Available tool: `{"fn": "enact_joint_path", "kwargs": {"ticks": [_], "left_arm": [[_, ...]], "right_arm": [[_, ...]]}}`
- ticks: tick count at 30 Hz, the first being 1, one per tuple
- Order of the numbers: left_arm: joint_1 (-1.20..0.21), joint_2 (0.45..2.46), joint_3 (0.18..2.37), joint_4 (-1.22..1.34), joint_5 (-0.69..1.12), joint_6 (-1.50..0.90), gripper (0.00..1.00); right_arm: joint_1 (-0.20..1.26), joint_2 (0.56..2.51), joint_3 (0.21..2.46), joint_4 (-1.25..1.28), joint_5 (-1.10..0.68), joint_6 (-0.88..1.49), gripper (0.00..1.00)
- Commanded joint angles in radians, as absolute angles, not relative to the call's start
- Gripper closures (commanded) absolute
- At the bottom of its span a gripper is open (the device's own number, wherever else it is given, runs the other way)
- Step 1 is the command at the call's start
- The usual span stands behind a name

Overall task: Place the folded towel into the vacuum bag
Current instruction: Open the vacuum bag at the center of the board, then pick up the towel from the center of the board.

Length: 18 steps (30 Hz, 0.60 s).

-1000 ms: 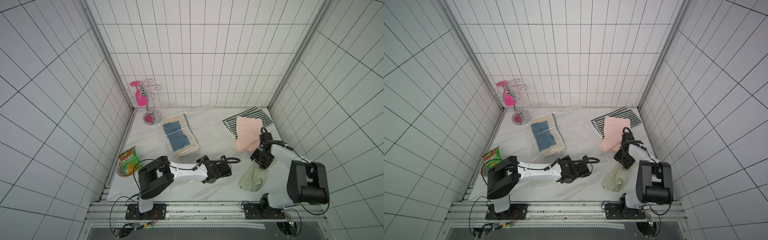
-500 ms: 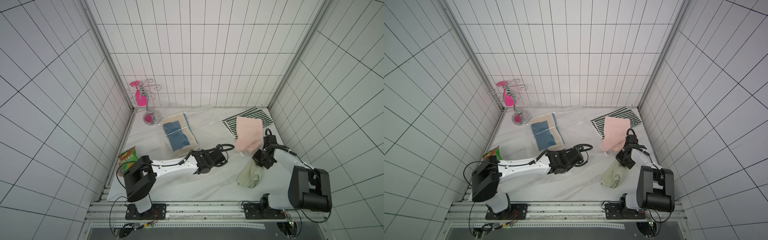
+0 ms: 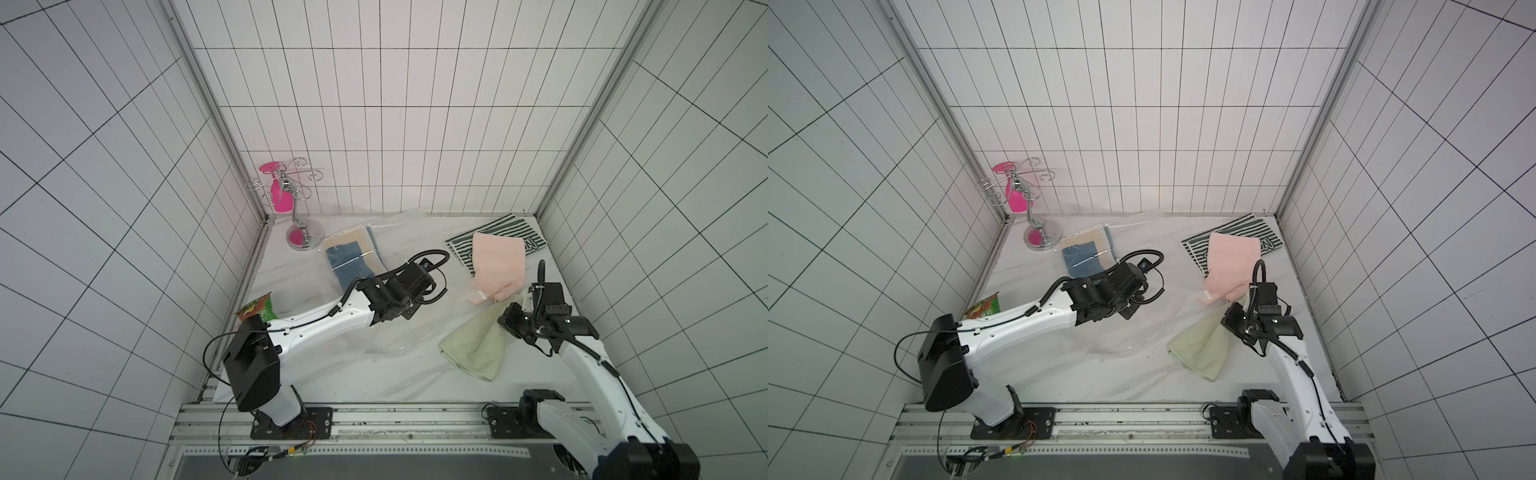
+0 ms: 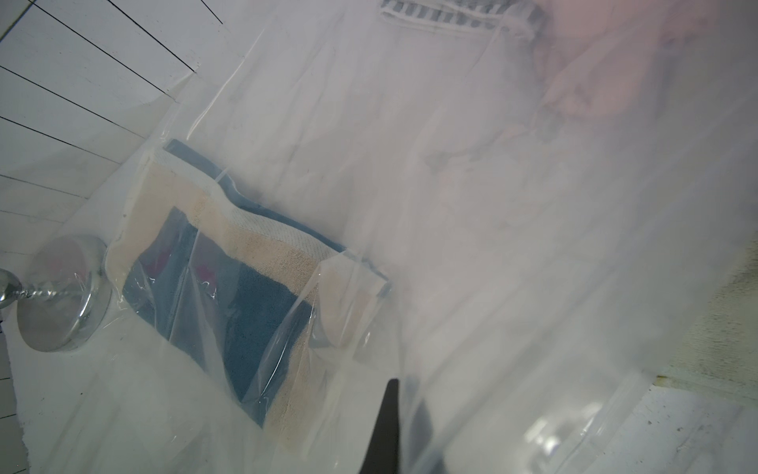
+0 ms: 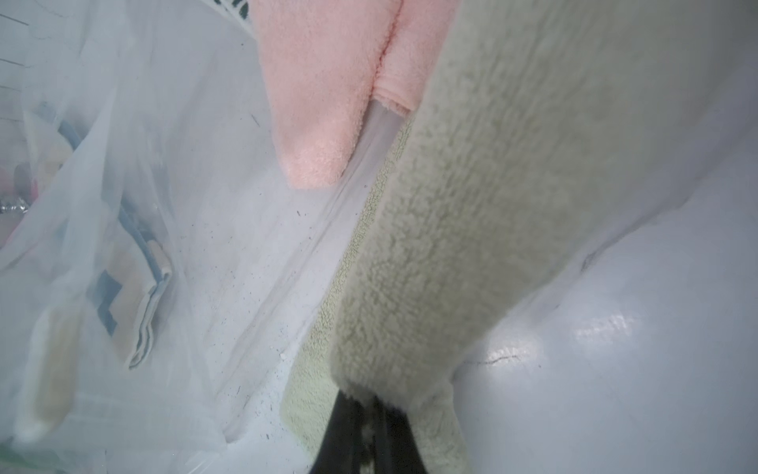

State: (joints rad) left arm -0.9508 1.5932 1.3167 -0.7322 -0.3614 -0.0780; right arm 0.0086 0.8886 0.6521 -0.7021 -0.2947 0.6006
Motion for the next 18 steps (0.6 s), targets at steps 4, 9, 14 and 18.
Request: {"fn": "enact_joint_path", "kwargs": {"ticks": [4,9,14,18], "left_arm": [[-0.930,1.617,1.375,-0.750,-0.350,-0.092,1.00],[-0.931,1.604,1.358,-0.749,-0.334,-0.107,1.00],[-0.927,1.570,1.323,-0.724,-0.325,-0.099,1.00],[-0.902,1.542,1.302,-0.709,-0.300,-0.103,1.00]], "right_arm": [[0.031,0.938,0.689,-0.824,-0.217,0.593,1.00],[0.033,1.157,0.701,-0.808,-0.123,0.642,1.00],[0.034,1.191,0.743,-0.789,-0.124,0.669,0.75],[0.048,1.237,0.770,-0.738,-0.221,0.685,0.52]]}}
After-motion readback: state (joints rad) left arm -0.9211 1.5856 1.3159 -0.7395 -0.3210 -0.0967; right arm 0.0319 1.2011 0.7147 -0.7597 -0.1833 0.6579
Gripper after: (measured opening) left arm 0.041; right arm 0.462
